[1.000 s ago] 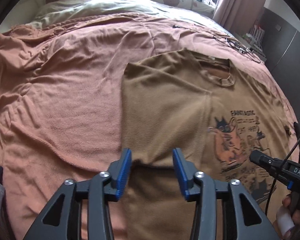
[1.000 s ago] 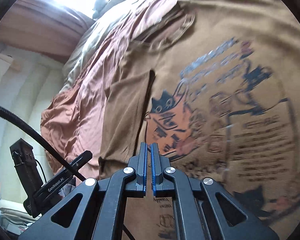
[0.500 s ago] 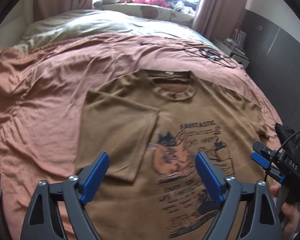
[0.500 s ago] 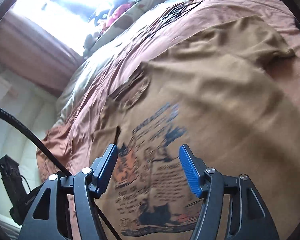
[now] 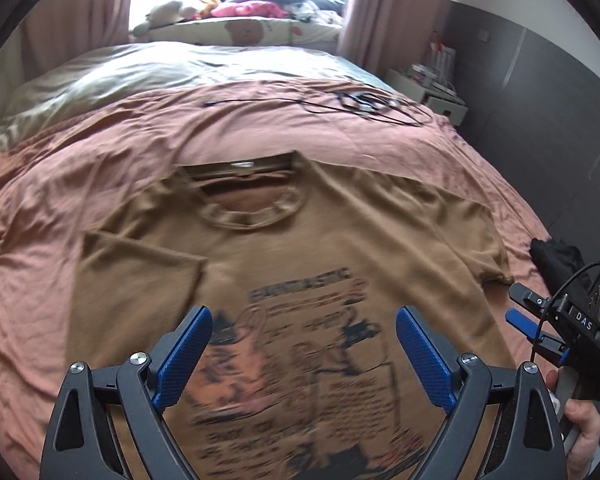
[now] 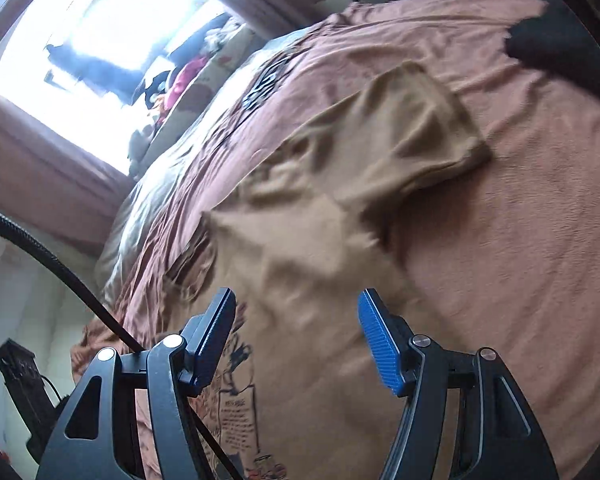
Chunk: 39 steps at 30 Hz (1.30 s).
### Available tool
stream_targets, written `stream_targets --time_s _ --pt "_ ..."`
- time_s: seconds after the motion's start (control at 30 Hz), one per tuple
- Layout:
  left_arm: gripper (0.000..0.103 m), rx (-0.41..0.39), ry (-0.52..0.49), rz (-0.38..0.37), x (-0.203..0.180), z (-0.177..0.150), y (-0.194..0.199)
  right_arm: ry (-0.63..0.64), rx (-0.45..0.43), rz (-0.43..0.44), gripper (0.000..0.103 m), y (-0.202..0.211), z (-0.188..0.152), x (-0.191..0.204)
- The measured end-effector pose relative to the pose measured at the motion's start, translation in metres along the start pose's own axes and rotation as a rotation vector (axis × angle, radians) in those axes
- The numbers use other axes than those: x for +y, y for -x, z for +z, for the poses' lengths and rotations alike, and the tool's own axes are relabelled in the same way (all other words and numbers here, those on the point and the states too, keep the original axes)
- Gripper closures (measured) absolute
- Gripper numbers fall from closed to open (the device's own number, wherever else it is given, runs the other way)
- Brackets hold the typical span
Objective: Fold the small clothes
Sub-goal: 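Move both tools to the unfolded side of the shirt, left tool reaching its sleeve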
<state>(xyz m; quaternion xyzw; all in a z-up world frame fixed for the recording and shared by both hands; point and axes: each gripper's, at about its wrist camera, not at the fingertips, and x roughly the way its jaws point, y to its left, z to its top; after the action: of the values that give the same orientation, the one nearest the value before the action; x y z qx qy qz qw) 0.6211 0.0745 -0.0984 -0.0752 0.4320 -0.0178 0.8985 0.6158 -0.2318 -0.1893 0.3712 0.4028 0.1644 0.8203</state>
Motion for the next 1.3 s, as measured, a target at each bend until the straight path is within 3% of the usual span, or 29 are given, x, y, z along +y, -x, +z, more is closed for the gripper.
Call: stream_targets --time_s 0.2,0.43,0.63,0.83,1.03,1.27,1.3 --pt "0.015 0.026 -0.072 -0.059 -0.049 0.008 -0.032 -0.093 -0.038 -0.041 0.041 0.006 0.015 -0.034" --pt "0.046 0.083 -0.122 -0.122 -0.092 0.006 -0.074 -0.218 -0.017 0.066 0.041 -0.003 0.025 -0.066" --pt "0.063 0.114 -0.116 -0.184 -0.113 0.001 -0.104 -0.297 -0.028 0.101 0.041 -0.011 0.035 -0.086" --pt "0.081 0.135 -0.121 -0.238 -0.134 0.004 -0.132 -0.294 -0.055 0.106 0.057 -0.024 0.046 -0.099" --pt "0.086 0.151 -0.105 -0.295 -0.148 0.006 -0.152 -0.322 -0.079 0.103 0.078 -0.031 0.043 -0.104" --pt "0.086 0.16 -0.093 -0.324 -0.154 0.007 -0.163 -0.341 -0.002 0.093 0.078 -0.034 0.035 -0.095" --pt "0.086 0.162 -0.088 -0.332 -0.155 0.006 -0.163 -0.351 -0.023 0.096 0.078 -0.033 0.036 -0.097"
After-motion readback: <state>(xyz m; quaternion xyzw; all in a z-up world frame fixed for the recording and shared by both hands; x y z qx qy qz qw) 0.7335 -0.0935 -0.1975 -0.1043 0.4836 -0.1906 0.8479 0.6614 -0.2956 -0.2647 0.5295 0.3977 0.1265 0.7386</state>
